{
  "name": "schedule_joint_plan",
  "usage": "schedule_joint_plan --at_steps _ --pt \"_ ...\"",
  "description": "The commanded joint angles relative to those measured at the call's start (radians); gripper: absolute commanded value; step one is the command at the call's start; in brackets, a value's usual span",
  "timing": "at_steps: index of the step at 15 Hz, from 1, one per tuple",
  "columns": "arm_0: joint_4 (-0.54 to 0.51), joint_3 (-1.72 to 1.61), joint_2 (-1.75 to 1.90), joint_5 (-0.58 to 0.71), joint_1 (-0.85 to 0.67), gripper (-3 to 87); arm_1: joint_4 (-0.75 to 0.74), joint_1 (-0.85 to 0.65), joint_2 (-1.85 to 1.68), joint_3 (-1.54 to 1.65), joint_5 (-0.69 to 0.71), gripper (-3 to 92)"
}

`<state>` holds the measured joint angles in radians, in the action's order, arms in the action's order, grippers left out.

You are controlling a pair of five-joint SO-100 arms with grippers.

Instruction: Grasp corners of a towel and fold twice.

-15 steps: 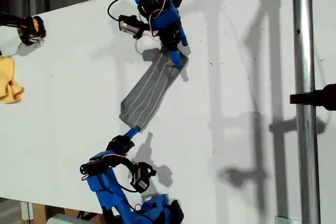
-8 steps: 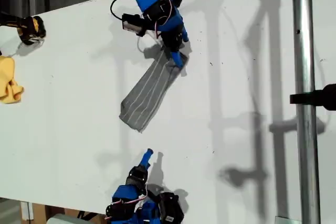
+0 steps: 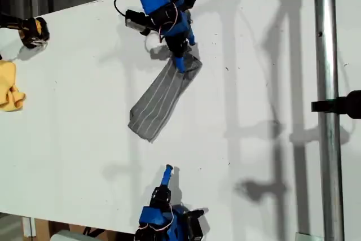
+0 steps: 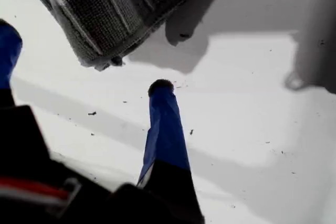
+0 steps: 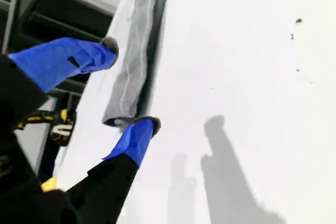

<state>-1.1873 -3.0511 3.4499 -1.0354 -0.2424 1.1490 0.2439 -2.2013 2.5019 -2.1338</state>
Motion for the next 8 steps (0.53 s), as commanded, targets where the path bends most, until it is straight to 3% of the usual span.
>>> schedule_joint_plan --at_steps 1,5,8 --pt "-0.005 0.0 0.023 -0.021 0.031 22.1 -0.026 -0.058 0.011 -0.003 0.008 45.6" --pt "-0.005 -0.018 0.023 -0.012 0.043 21.4 -0.252 -0.06 0.232 0.032 0.011 39.4" --pt "-0.003 -0.023 0.023 0.003 0.051 21.2 -0.29 -0.052 0.322 -0.032 0.037 36.8"
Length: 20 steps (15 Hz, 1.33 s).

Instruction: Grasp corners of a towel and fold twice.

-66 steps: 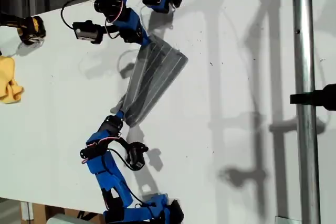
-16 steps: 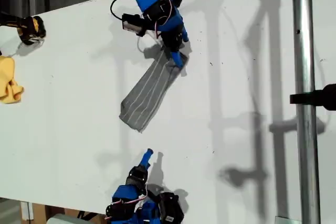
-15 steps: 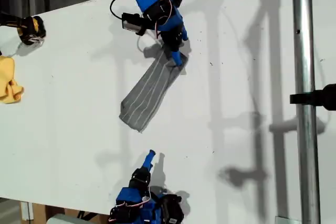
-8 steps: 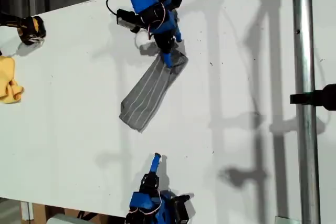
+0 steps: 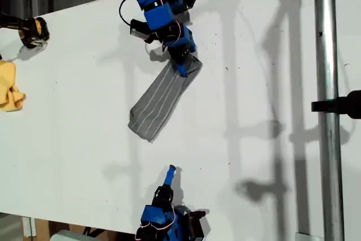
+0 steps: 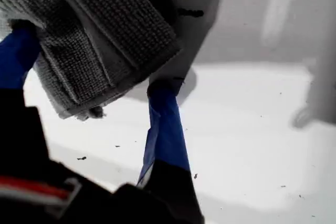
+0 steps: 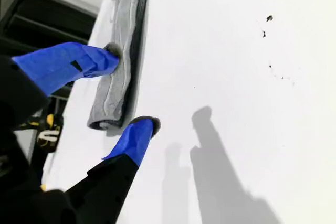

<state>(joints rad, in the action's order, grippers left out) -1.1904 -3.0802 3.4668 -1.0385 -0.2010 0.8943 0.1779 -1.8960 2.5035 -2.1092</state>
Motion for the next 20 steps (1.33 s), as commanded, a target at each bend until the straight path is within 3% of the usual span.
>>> schedule_joint_plan --at_steps 1,5,6,7,11,13,16,19,20 --pt "0.0 0.0 0.006 0.003 0.009 21.2 -0.054 0.014 0.026 -0.035 0.012 35.4" --pt "-0.006 -0.006 0.006 0.005 0.017 20.9 -0.176 -0.052 0.054 -0.025 0.133 25.2" --pt "-0.008 -0.006 0.006 0.003 0.018 20.8 -0.179 -0.071 0.052 -0.025 0.163 18.4" --pt "-0.008 -0.008 0.006 0.005 0.018 20.7 -0.15 -0.087 0.046 -0.028 0.146 -0.1" --pt "-0.009 -0.008 0.006 0.003 0.018 20.6 -0.078 -0.081 -0.066 -0.008 0.147 -0.1" --pt "-0.011 -0.008 0.006 -0.002 0.018 20.6 0.15 -0.023 -0.296 0.018 0.083 -0.1" --pt "-0.011 -0.008 0.006 -0.002 0.014 20.5 0.534 0.14 -0.773 0.121 -0.12 -0.1" --pt "-0.009 -0.009 0.008 -0.006 0.011 20.5 0.525 0.173 -0.813 0.106 -0.135 -0.1" --pt "-0.009 -0.009 0.008 -0.009 0.012 20.4 0.472 0.107 -0.779 0.074 -0.032 -0.1"
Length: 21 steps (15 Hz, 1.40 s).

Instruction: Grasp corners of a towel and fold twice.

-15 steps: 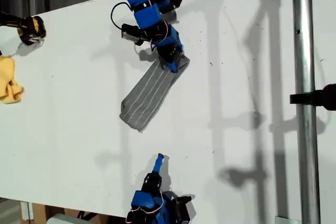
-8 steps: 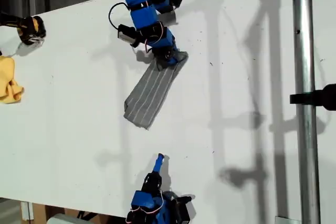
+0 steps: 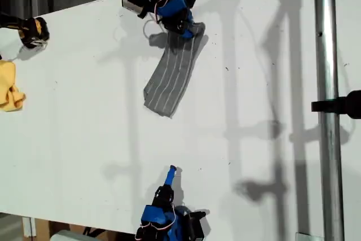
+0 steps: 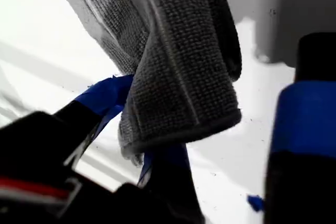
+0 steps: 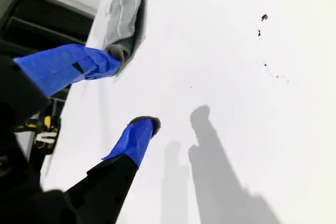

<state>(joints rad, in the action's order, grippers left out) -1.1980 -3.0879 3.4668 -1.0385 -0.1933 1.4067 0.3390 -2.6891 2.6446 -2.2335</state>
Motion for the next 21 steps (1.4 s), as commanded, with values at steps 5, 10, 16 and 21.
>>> schedule_joint_plan --at_steps 5,10,16,21 --pt "-0.003 -0.002 0.008 -0.017 0.009 20.3 -0.328 -0.327 0.328 -0.33 0.558 -0.1" --pt "-0.003 -0.002 0.008 -0.017 0.002 20.3 -0.471 -0.459 0.575 -0.566 0.807 -0.1" --pt "-0.003 -0.002 0.008 -0.023 0.006 20.3 -0.69 -0.555 0.983 -0.667 0.885 -0.1" --pt "-0.003 -0.002 0.008 -0.023 0.006 20.3 -0.816 -0.62 1.324 -0.81 0.885 13.6"
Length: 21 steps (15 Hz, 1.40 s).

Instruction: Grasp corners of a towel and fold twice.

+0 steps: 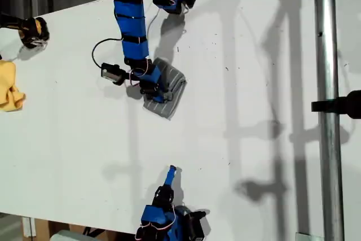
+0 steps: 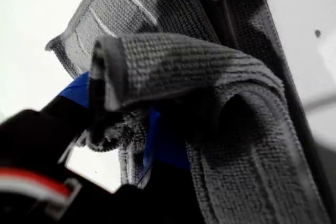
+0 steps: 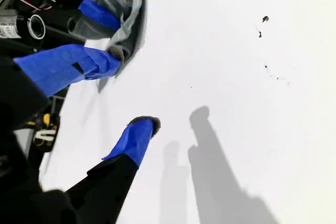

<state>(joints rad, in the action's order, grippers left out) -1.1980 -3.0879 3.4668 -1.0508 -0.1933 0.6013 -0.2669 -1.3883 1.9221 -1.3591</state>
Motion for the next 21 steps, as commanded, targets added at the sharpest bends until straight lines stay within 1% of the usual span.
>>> schedule_joint_plan --at_steps 1,2,6,7,8,9,11,12,13,14,17,19,21 --pt "-0.003 -0.002 0.008 -0.012 0.006 20.3 0.015 -0.014 0.02 -0.133 0.034 13.6" --pt "-0.003 -0.002 0.008 -0.014 0.006 20.3 0.072 -0.012 -0.006 -0.19 0.051 13.6" --pt "-0.003 -0.003 0.008 -0.012 0.002 20.5 0.382 0.006 -0.064 -0.477 0.058 14.4" --pt "-0.003 -0.003 0.008 -0.012 0.002 20.5 0.399 0.008 -0.077 -0.497 0.058 16.6" --pt "-0.003 -0.003 0.008 -0.012 0.003 20.5 0.396 0.003 -0.084 -0.492 0.058 16.0" --pt "-0.003 -0.003 0.008 -0.015 0.006 20.5 0.396 0.0 -0.08 -0.48 0.048 19.3" --pt "-0.003 -0.003 0.008 -0.018 0.012 20.5 0.387 0.003 -0.046 -0.469 0.054 10.3" --pt "-0.003 -0.003 0.008 -0.018 0.015 20.6 0.387 0.015 -0.026 -0.472 0.087 13.6" --pt "-0.003 -0.003 0.008 -0.02 0.015 20.6 0.385 0.026 -0.005 -0.486 0.109 38.6" --pt "-0.003 -0.003 0.008 -0.018 0.014 20.6 0.38 0.034 0.006 -0.495 0.137 51.0" --pt "-0.003 -0.003 0.008 -0.017 0.012 20.6 0.35 0.043 0.005 -0.5 0.167 54.5" --pt "-0.003 -0.003 0.008 -0.017 0.012 20.6 0.348 0.041 -0.008 -0.5 0.167 54.5" --pt "-0.003 -0.003 0.008 -0.032 0.025 20.4 0.354 0.015 -0.123 -0.431 0.163 52.3"
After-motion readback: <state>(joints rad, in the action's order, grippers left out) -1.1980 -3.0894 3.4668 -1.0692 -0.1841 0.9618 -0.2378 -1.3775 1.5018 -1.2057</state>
